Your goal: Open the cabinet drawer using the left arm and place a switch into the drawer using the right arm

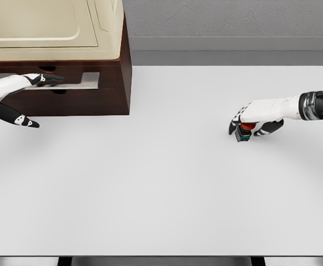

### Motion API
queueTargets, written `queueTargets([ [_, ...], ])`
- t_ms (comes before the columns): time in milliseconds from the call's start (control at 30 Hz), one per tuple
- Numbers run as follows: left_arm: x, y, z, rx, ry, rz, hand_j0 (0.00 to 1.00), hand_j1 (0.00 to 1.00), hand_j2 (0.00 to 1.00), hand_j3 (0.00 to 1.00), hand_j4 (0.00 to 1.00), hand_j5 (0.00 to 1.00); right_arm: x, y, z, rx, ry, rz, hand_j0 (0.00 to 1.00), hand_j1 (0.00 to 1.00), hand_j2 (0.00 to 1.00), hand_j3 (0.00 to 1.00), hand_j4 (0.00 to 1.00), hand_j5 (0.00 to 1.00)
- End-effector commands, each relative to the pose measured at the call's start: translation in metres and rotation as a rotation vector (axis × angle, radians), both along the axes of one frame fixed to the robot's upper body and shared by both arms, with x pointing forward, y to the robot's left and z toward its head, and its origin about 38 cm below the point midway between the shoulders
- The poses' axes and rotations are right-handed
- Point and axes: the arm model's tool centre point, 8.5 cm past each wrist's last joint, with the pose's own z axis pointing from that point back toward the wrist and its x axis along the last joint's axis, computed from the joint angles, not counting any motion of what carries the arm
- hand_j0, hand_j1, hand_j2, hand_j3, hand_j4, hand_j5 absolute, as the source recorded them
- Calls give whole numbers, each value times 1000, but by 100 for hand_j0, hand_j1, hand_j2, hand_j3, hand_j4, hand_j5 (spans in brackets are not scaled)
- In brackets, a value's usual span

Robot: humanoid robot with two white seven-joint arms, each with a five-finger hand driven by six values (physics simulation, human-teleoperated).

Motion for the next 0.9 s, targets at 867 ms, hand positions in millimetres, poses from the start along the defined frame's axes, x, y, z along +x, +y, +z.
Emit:
queueTargets([
  [867,-16,-1,11,-12,74,-68,100,100,100,100,100,100,-7,25,44,78,-86,84,48,48,48,48,48,48],
])
